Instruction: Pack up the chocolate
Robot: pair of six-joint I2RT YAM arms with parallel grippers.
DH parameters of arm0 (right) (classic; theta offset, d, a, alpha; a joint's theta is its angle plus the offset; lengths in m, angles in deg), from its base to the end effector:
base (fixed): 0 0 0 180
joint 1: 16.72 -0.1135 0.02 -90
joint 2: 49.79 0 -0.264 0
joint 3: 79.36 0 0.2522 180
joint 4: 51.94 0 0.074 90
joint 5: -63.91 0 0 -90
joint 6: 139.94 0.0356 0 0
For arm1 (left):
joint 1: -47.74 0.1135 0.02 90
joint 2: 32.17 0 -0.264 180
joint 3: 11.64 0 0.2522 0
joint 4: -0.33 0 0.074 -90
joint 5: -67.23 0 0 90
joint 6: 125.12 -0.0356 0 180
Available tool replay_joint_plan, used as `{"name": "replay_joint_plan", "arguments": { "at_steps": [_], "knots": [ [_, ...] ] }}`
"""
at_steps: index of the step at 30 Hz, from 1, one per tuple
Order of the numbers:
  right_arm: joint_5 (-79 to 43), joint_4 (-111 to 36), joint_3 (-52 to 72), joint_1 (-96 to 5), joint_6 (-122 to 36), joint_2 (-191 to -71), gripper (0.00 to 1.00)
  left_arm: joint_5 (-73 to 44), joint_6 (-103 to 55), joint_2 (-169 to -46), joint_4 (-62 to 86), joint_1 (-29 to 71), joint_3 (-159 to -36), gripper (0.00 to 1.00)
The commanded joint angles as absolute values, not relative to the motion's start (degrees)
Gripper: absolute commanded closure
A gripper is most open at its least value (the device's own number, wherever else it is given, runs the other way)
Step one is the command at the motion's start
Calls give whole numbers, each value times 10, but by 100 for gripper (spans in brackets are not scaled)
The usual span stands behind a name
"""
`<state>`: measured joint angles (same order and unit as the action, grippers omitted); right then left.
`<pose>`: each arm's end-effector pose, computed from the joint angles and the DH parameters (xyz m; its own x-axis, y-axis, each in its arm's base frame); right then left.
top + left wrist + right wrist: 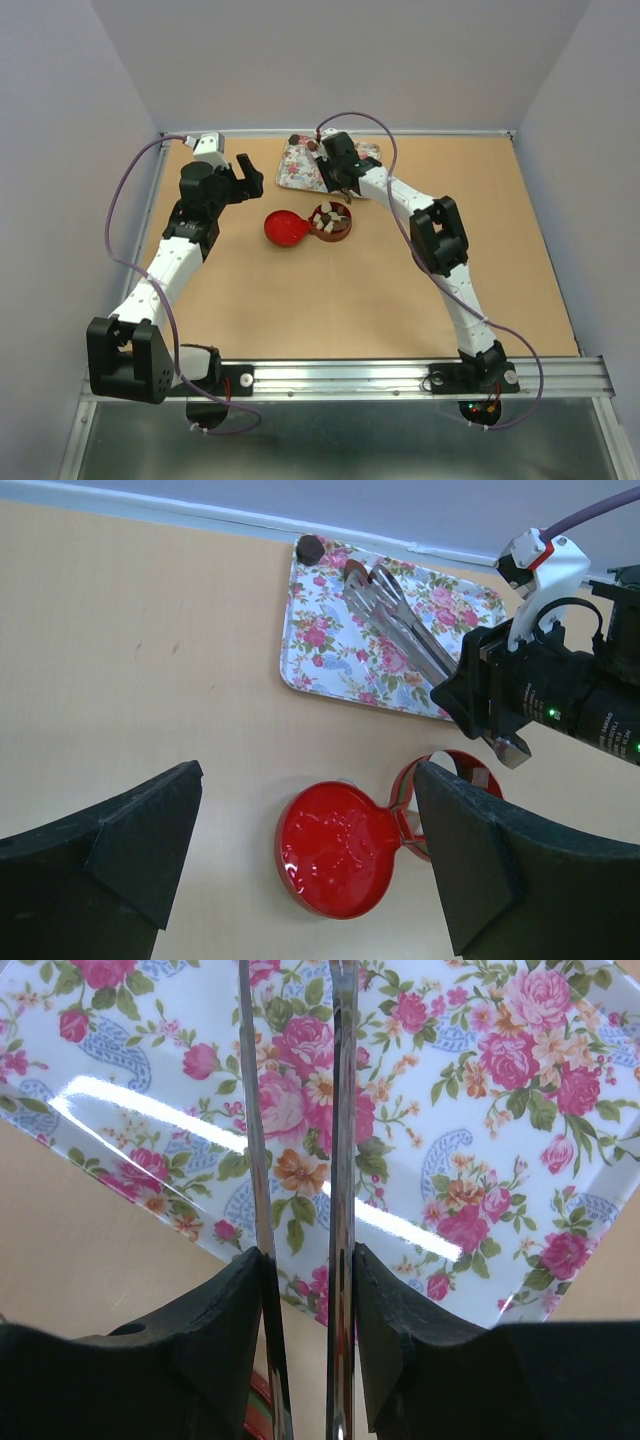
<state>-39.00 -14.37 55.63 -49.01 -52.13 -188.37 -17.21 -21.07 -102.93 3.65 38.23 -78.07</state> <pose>0.4705 0.2879 0.2008 -0.5415 -0.3863 -0.7467 -0.3995 0.8997 -0.1757 0.2883 -0.0518 0.3291 -0.1903 -0.2131 -0.9583 0.2195 0.9422 -0.2531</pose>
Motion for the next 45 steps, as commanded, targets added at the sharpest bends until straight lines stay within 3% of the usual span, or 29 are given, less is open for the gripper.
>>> {"name": "replay_joint_plan", "arguments": {
  "at_steps": [1, 20, 29, 35, 45],
  "knots": [
    [-409, -173, 598, -484, -528, -1893, 55, -164, -211, -1027, 11, 383, -809, 1],
    [-364, -172, 665, -476, -529, -1952, 56, -164, -211, -1032, 8, 383, -809, 1],
    [-368, -172, 663, -476, -531, -1960, 72, -167, -212, -1037, 7, 383, -809, 1],
    [-385, -174, 611, -476, -534, -1905, 76, -164, -211, -1035, 7, 383, -809, 1],
    [-344, -182, 466, -477, -535, -1713, 77, -164, -211, -1025, 9, 383, -807, 1]
  ]
}}
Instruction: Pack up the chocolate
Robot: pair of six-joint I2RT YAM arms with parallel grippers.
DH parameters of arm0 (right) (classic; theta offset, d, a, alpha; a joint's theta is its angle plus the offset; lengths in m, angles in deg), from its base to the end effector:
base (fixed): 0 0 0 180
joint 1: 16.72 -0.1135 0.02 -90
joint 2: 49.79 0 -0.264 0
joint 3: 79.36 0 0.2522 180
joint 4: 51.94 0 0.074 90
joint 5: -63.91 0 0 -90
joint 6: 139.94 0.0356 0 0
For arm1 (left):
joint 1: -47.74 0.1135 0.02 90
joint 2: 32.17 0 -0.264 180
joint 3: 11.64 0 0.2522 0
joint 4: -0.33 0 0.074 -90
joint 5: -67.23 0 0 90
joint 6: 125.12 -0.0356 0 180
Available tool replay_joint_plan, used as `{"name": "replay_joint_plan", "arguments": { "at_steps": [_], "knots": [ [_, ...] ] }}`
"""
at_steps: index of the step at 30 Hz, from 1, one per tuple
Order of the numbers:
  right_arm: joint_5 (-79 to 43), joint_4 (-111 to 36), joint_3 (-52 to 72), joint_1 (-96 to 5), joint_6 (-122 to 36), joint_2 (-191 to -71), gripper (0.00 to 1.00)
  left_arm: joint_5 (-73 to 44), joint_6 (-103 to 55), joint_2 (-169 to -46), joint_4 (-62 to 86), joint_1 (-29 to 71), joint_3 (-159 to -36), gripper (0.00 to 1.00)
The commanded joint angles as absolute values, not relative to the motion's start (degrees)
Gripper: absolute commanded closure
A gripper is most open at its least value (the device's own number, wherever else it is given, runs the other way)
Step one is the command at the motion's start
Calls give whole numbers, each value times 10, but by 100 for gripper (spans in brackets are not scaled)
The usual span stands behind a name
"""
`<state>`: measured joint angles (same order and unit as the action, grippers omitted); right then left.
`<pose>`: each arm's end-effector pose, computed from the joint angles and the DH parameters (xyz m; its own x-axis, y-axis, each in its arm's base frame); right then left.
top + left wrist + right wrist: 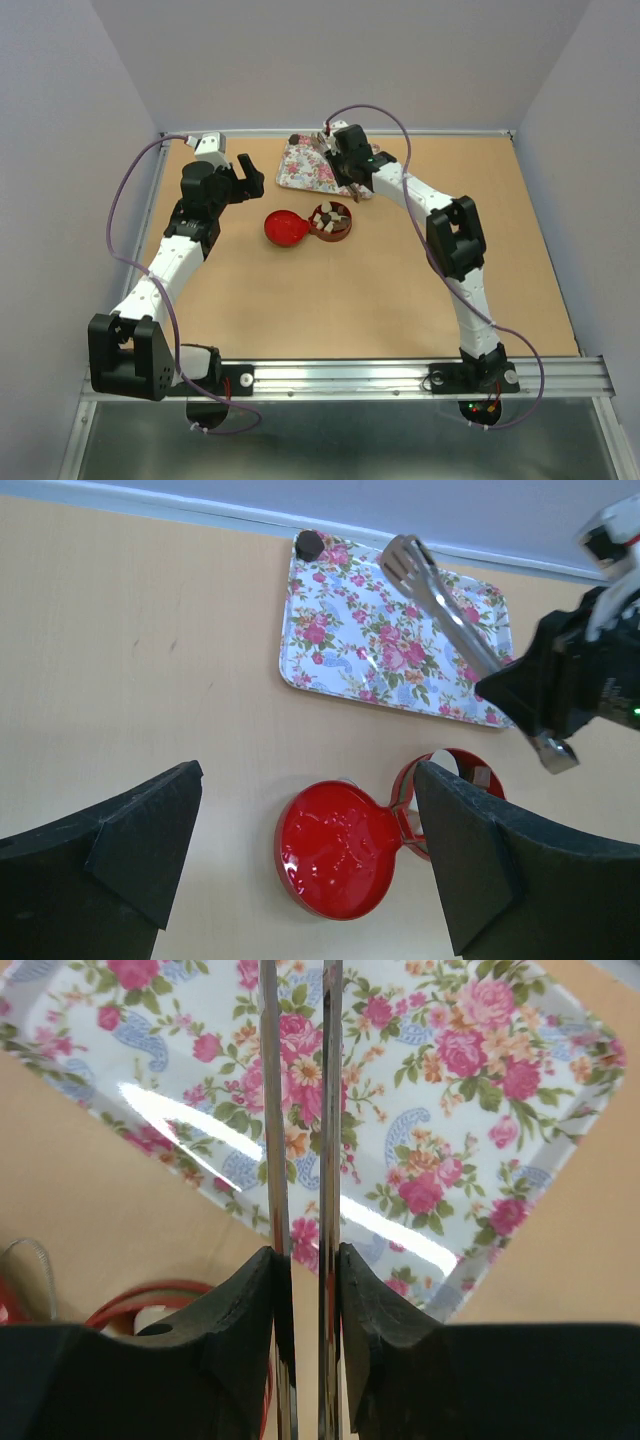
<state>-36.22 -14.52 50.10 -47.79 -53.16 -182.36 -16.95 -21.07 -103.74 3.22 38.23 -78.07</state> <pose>0.4600 0.2699 0.2234 -0.5336 -0.3861 -0.7524 -0.4242 0.8919 -0.1568 0.2914 -0.0525 0.3261 -0.1976 -0.2118 -0.9571 0.2221 0.9413 -0.2541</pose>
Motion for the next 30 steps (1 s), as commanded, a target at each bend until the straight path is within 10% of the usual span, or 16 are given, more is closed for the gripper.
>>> {"name": "replay_joint_plan", "arguments": {
  "at_steps": [1, 30],
  "knots": [
    [-342, -182, 454, -477, -536, -1698, 77, -164, -211, -1024, 8, 383, -806, 1],
    [-297, -115, 21, -592, -403, -1326, 77, -179, -213, -1024, 21, 384, -808, 1]
  ]
}}
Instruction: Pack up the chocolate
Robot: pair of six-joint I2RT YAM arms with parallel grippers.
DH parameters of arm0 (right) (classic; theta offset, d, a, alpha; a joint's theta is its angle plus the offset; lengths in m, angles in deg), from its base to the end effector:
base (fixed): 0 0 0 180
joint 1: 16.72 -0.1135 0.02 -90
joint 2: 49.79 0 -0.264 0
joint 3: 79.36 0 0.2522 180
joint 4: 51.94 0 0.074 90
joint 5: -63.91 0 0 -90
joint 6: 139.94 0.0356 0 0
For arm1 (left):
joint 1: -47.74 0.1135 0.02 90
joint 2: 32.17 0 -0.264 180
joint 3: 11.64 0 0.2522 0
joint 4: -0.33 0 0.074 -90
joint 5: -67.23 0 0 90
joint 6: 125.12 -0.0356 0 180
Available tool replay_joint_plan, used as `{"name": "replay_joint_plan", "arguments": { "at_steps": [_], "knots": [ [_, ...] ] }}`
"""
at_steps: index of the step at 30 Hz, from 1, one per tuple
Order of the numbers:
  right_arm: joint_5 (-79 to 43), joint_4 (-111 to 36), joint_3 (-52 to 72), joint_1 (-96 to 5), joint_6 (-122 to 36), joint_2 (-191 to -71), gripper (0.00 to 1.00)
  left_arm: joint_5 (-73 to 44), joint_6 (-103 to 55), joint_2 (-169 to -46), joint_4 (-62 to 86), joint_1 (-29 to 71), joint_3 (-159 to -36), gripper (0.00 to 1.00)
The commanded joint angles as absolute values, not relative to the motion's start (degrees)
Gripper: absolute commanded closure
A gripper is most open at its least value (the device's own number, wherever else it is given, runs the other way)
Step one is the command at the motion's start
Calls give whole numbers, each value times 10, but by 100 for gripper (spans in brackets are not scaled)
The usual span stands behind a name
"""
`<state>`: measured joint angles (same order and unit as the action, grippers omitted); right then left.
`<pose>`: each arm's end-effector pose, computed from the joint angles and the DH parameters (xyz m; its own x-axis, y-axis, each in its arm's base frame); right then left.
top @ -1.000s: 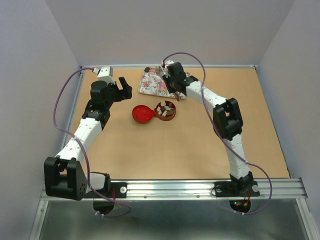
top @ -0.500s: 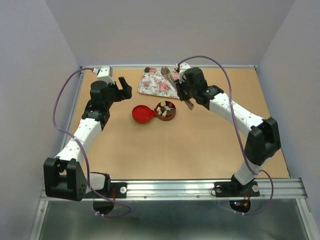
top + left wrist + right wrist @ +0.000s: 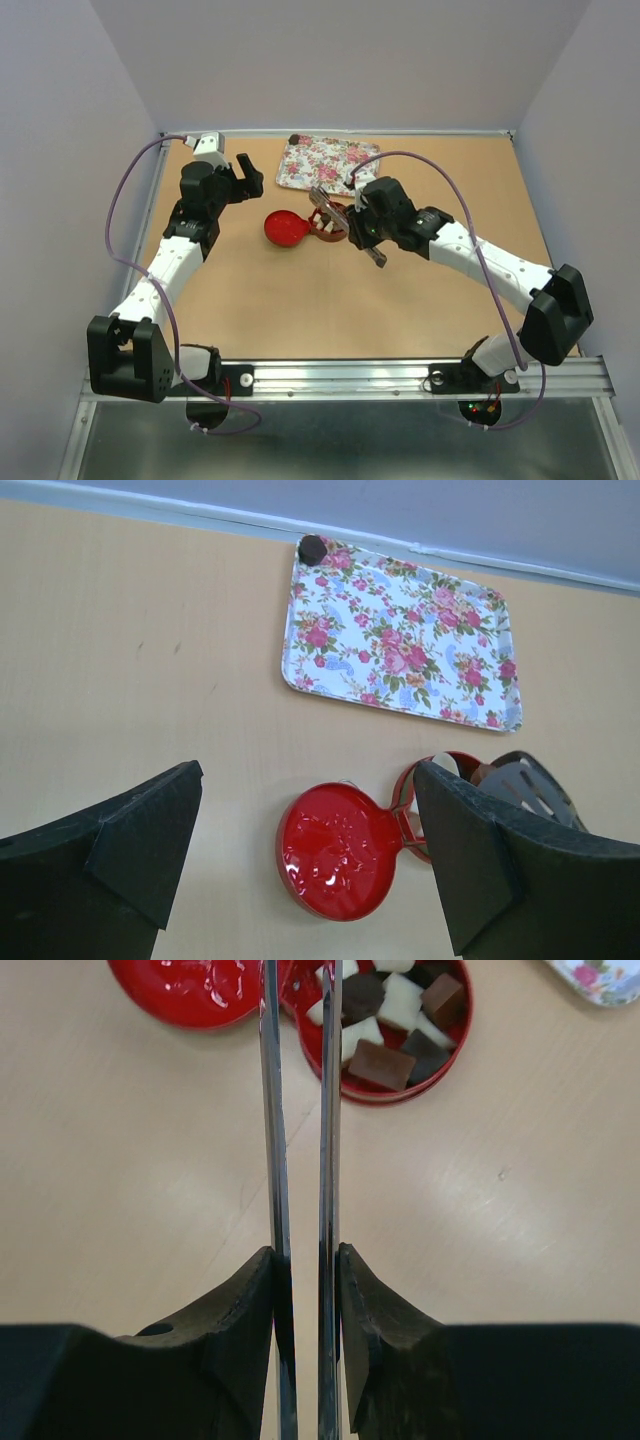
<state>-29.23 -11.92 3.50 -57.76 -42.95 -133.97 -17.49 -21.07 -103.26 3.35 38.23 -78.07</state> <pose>0.2484 0.2136 0.2980 -0.5705 -0.3355 -0.7496 -0.5593 0.8271 0.0555 0.2897 -0.0519 0.3281 -0.1896 -0.2133 -0.9584 0.2149 0.9434 -0.2525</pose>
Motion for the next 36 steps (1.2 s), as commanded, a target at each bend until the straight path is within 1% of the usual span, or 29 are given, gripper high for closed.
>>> {"name": "replay_joint_plan", "arguments": {
  "at_steps": [1, 9, 19, 36],
  "knots": [
    [-301, -112, 16, -598, -398, -1327, 77, -180, -213, -1025, 21, 383, -808, 1],
    [-326, -101, 1, -604, -397, -1339, 77, -179, -213, -1023, 21, 383, -808, 1],
    [-329, -101, 25, -605, -409, -1387, 77, -180, -216, -1025, 22, 383, -809, 1],
    [-340, -101, 59, -604, -423, -1425, 75, -183, -218, -1029, 22, 383, -809, 1]
  ]
}}
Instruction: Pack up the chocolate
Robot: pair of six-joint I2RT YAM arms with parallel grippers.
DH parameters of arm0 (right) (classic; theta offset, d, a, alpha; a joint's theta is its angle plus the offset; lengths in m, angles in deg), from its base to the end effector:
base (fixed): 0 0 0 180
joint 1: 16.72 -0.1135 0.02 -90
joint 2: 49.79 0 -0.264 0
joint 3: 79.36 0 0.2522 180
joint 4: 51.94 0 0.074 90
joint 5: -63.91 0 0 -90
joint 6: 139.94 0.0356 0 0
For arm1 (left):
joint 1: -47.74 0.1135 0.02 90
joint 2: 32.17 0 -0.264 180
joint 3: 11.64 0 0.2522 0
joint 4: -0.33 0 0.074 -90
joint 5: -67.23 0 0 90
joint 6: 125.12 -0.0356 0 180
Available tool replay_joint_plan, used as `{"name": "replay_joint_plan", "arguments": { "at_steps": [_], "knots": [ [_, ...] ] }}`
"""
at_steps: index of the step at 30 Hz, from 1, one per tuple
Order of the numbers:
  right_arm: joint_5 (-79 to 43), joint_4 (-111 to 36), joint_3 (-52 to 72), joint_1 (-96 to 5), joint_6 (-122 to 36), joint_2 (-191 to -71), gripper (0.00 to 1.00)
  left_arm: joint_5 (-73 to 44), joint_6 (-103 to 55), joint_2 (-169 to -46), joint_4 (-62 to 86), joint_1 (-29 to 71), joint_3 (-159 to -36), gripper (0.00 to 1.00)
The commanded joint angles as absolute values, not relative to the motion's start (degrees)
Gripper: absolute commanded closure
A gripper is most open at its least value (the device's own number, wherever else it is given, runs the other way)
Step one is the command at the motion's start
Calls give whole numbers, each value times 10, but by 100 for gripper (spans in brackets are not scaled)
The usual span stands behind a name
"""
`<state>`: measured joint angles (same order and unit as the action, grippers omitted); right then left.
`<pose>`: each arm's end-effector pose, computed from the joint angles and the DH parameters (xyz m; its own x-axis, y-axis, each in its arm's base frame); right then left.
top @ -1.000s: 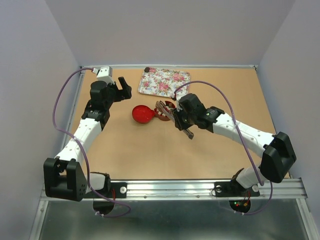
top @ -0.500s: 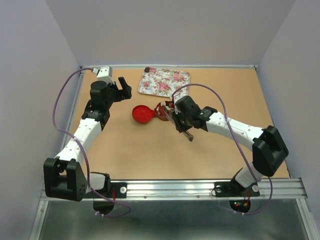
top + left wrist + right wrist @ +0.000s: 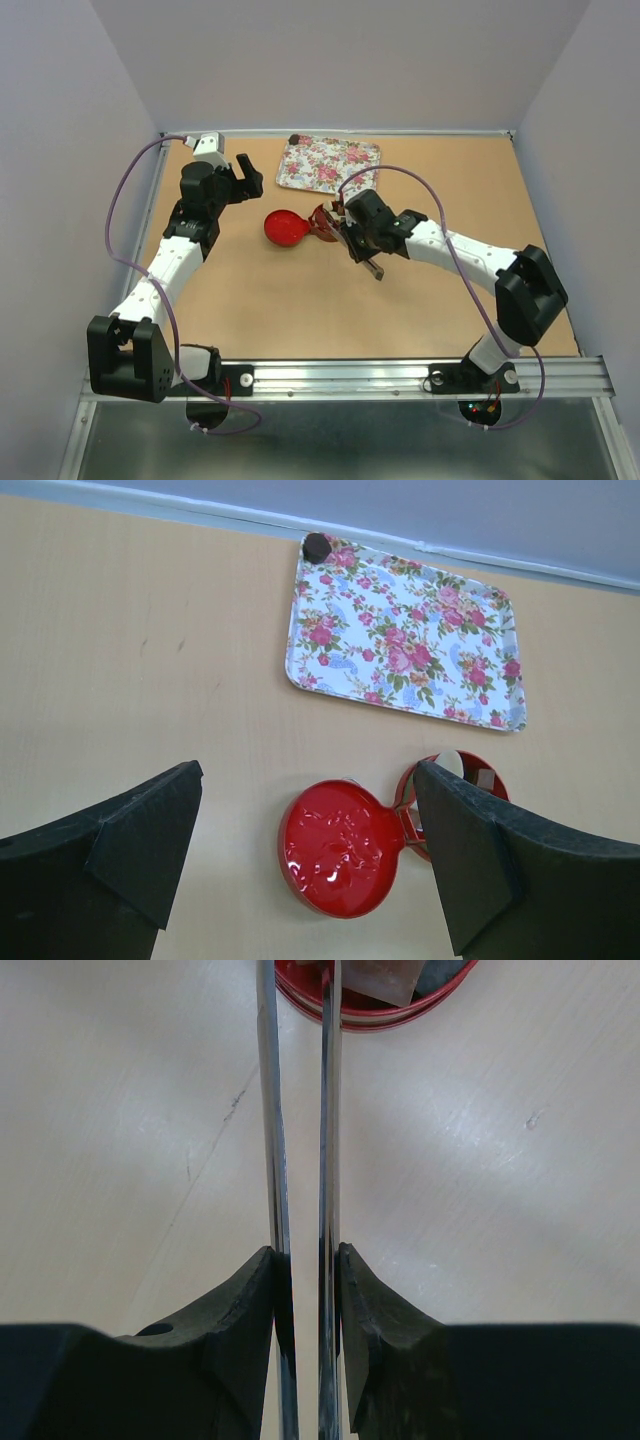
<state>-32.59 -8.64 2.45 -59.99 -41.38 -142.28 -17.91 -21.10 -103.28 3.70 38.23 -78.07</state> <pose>0.2530 0.2326 0.2421 -0.6765 -0.4337 -0.5951 -0.5379 0.8430 -0.0030 0.2897 -0.0516 0.3274 -0.1939 -0.2123 -0.9578 0.2065 0.9456 -0.2514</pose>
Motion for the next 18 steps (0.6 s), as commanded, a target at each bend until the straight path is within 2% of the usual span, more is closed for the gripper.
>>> {"name": "replay_joint_plan", "arguments": {
  "at_steps": [1, 11, 18],
  "knots": [
    [-341, -101, 61, -605, -422, -1428, 75, -184, -219, -1030, 22, 383, -809, 1],
    [-355, -101, 71, -605, -420, -1437, 69, -182, -218, -1028, 21, 383, -809, 1],
    [-376, -100, 64, -604, -413, -1412, 58, -179, -217, -1028, 20, 383, -809, 1]
  ]
}}
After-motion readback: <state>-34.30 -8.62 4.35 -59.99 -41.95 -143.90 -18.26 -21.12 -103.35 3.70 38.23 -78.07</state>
